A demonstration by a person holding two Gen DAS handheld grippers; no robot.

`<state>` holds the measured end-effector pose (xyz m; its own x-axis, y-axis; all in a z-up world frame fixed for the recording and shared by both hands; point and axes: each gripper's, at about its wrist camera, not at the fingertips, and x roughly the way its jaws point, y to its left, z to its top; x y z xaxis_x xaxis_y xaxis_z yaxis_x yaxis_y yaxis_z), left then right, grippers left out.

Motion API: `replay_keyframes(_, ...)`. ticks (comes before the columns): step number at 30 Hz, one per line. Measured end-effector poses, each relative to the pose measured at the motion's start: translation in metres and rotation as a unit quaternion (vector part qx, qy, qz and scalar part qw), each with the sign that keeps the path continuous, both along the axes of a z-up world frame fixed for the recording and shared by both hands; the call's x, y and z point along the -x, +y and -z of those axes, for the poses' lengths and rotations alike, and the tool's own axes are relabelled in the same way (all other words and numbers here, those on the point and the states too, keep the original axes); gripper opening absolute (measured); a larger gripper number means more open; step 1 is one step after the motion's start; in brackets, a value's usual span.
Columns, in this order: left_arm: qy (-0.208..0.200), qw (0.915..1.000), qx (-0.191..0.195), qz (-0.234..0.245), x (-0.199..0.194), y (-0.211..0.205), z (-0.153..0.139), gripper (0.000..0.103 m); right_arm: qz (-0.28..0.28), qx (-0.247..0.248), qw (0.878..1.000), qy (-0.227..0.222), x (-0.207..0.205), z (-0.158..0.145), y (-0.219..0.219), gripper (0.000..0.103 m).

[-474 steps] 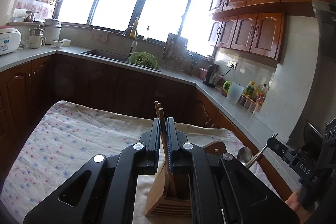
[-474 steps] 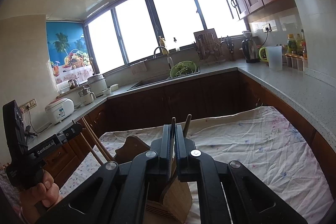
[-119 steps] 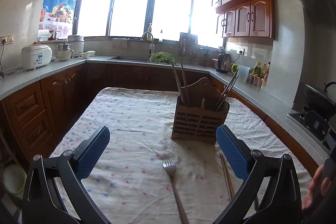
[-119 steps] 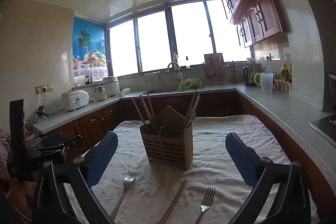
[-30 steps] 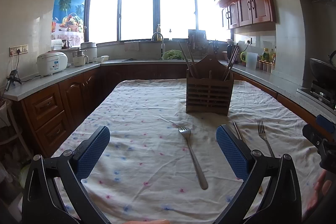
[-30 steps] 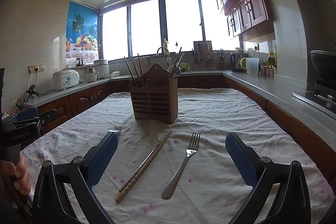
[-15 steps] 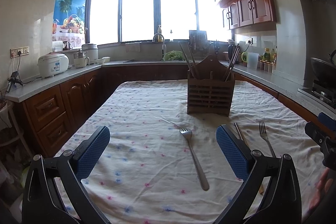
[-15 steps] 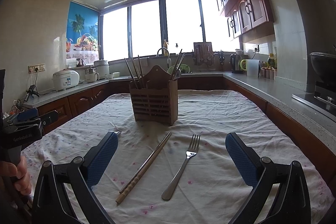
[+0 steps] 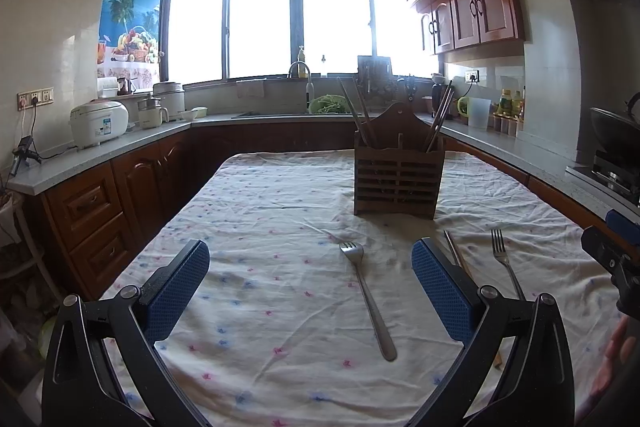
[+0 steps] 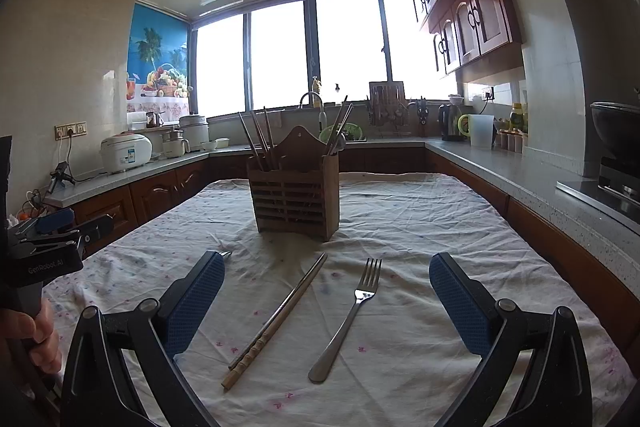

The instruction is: Organize utensils

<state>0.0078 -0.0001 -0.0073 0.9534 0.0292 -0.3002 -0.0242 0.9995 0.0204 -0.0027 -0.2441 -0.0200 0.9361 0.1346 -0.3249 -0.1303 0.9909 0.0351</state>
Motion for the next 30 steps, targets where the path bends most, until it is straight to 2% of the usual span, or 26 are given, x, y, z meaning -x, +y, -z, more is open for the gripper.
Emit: replay_keyframes(30,0.0,1.0,-0.001,0.006,0.001,-0.0039,-0.0009,0.103,0.0,0.0,1.0,-0.002,0.0011,-0.0031,-0.0016,0.103)
